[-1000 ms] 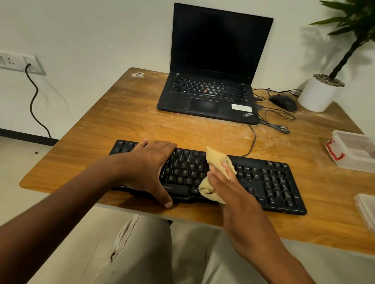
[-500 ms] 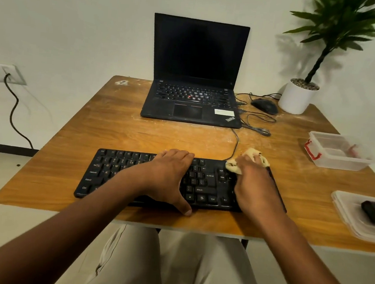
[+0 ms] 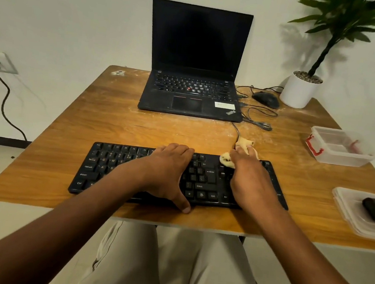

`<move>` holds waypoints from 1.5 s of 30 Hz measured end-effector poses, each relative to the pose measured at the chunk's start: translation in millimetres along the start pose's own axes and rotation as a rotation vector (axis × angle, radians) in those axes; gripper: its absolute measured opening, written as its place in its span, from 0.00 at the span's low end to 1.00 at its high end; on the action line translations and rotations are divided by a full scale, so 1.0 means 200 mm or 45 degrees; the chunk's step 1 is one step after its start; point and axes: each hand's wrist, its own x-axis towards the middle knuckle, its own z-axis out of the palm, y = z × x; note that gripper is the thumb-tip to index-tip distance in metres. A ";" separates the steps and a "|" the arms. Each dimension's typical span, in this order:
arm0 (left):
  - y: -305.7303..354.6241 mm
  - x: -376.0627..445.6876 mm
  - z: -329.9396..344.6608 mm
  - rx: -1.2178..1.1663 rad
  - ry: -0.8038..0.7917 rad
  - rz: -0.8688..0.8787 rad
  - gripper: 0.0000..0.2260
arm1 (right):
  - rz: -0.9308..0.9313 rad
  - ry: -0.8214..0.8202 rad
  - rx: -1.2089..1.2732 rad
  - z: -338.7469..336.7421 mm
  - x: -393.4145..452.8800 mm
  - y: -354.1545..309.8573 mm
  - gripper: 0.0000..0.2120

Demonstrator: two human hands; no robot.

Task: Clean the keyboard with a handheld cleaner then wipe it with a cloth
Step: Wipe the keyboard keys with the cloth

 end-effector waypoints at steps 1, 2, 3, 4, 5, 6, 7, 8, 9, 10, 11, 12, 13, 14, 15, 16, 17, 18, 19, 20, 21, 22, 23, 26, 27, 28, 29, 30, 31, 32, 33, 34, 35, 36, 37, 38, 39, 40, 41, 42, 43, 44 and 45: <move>0.00 0.00 0.00 -0.002 0.002 -0.003 0.62 | -0.007 -0.008 0.021 0.00 0.02 -0.03 0.30; 0.00 0.00 0.00 -0.002 0.007 -0.002 0.62 | -0.034 -0.033 0.052 0.01 0.03 -0.06 0.30; 0.00 0.00 0.00 0.000 0.013 -0.003 0.62 | -0.092 -0.065 0.079 0.02 0.02 -0.10 0.31; 0.00 0.00 0.00 0.004 0.013 -0.003 0.62 | -0.163 -0.087 0.092 0.04 0.01 -0.13 0.33; 0.00 0.00 -0.01 0.008 0.011 -0.004 0.62 | -0.216 -0.094 0.091 0.05 -0.01 -0.14 0.35; 0.00 0.00 0.00 0.009 0.007 -0.006 0.62 | -0.232 -0.085 0.086 0.05 -0.02 -0.12 0.37; 0.00 0.00 0.00 0.008 0.006 -0.005 0.62 | -0.206 -0.063 0.083 0.04 -0.03 -0.08 0.39; -0.01 0.00 0.00 0.007 0.006 -0.004 0.62 | -0.151 -0.045 0.071 0.03 -0.03 -0.02 0.39; -0.01 0.00 0.00 0.007 0.005 -0.002 0.62 | -0.087 -0.031 0.049 0.01 -0.02 0.04 0.39; -0.01 0.01 0.00 0.008 0.002 -0.002 0.62 | -0.033 -0.022 0.022 0.00 -0.01 0.09 0.37; -0.01 0.01 0.01 0.012 -0.001 -0.004 0.63 | -0.002 -0.017 0.004 -0.01 0.01 0.10 0.36; -0.01 0.02 0.00 0.020 -0.003 -0.004 0.63 | 0.003 -0.015 -0.001 -0.01 0.02 0.08 0.34; -0.01 0.02 0.00 0.026 -0.005 -0.006 0.63 | -0.009 -0.023 0.004 -0.01 0.03 0.04 0.33; 0.00 0.02 0.00 0.026 -0.006 -0.009 0.63 | -0.037 -0.044 0.018 0.00 0.03 -0.01 0.33; 0.00 0.02 0.00 0.024 -0.004 -0.012 0.63 | -0.088 -0.068 0.037 0.01 0.02 -0.07 0.34; 0.00 0.02 0.00 0.023 -0.001 -0.015 0.63 | -0.154 -0.080 0.054 0.03 0.01 -0.10 0.35; 0.00 0.01 0.00 0.024 0.000 -0.016 0.63 | -0.213 -0.083 0.066 0.05 0.00 -0.12 0.37; 0.00 0.01 0.00 0.024 0.000 -0.018 0.63 | -0.232 -0.074 0.075 0.05 -0.02 -0.11 0.38; -0.01 0.01 0.00 0.021 0.002 -0.017 0.63 | -0.204 -0.058 0.078 0.04 -0.02 -0.07 0.39; -0.01 0.01 0.01 0.018 0.003 -0.016 0.63 | -0.148 -0.041 0.066 0.02 -0.03 -0.01 0.39; -0.01 0.01 0.00 0.017 -0.001 -0.015 0.63 | -0.079 -0.026 0.045 0.00 -0.03 0.04 0.38; -0.01 0.01 0.01 0.016 -0.005 -0.014 0.63 | -0.017 -0.012 0.020 -0.02 -0.03 0.08 0.37; 0.00 0.01 0.01 0.017 -0.006 -0.013 0.63 | 0.022 0.000 0.000 -0.03 -0.03 0.09 0.36; 0.00 0.01 0.00 0.022 -0.009 -0.018 0.64 | -0.005 -0.020 -0.004 0.01 -0.02 -0.03 0.34; 0.00 0.01 0.00 0.025 -0.005 -0.020 0.63 | -0.049 -0.036 0.016 0.03 -0.01 -0.08 0.35; 0.01 0.01 0.00 0.027 -0.001 -0.023 0.63 | -0.105 -0.043 0.039 0.06 -0.01 -0.12 0.36; 0.01 0.01 0.00 0.029 -0.003 -0.027 0.63 | -0.152 -0.043 0.063 0.07 -0.01 -0.14 0.36; 0.01 0.01 0.00 0.027 -0.004 -0.029 0.63 | -0.165 -0.032 0.078 0.07 -0.01 -0.13 0.37; 0.01 0.01 0.00 0.022 -0.004 -0.032 0.63 | -0.141 -0.012 0.083 0.06 -0.02 -0.09 0.37; 0.01 0.01 0.00 0.015 -0.003 -0.032 0.63 | -0.098 0.013 0.072 0.04 -0.02 -0.02 0.38; 0.01 0.01 0.00 0.008 -0.006 -0.032 0.63 | -0.052 0.039 0.050 0.02 -0.03 0.04 0.38; 0.01 0.01 0.00 0.004 -0.009 -0.032 0.63 | -0.017 0.061 0.032 0.01 -0.04 0.09 0.38; 0.01 0.01 0.00 0.005 -0.010 -0.031 0.63 | 0.001 0.075 0.027 0.00 -0.05 0.12 0.38; 0.01 0.01 0.00 0.007 -0.009 -0.031 0.63 | -0.006 0.081 0.035 0.02 -0.06 0.12 0.38; 0.01 0.00 0.00 0.009 -0.008 -0.032 0.63 | -0.037 0.075 0.047 0.04 -0.06 0.09 0.38; 0.01 0.00 0.00 0.009 -0.008 -0.033 0.63 | -0.088 0.063 0.062 0.06 -0.06 0.05 0.39; 0.01 0.01 0.00 0.009 -0.007 -0.035 0.63 | -0.152 0.048 0.078 0.09 -0.07 0.00 0.39; 0.01 0.01 0.00 0.011 -0.007 -0.035 0.63 | -0.217 0.035 0.089 0.10 -0.07 -0.03 0.39; 0.01 0.01 0.00 0.015 -0.005 -0.033 0.63 | -0.262 0.021 0.087 0.11 -0.08 -0.04 0.38; 0.00 0.01 0.00 0.015 -0.002 -0.030 0.63 | -0.280 0.011 0.085 0.11 -0.10 -0.03 0.37; 0.00 0.01 0.00 0.012 -0.001 -0.027 0.62 | -0.279 0.012 0.090 0.10 -0.12 0.02 0.37; 0.00 0.01 0.00 0.008 -0.003 -0.022 0.62 | -0.262 0.019 0.097 0.09 -0.14 0.07 0.37; -0.01 0.01 0.01 0.010 -0.002 -0.016 0.62 | -0.232 0.028 0.104 0.07 -0.15 0.12 0.38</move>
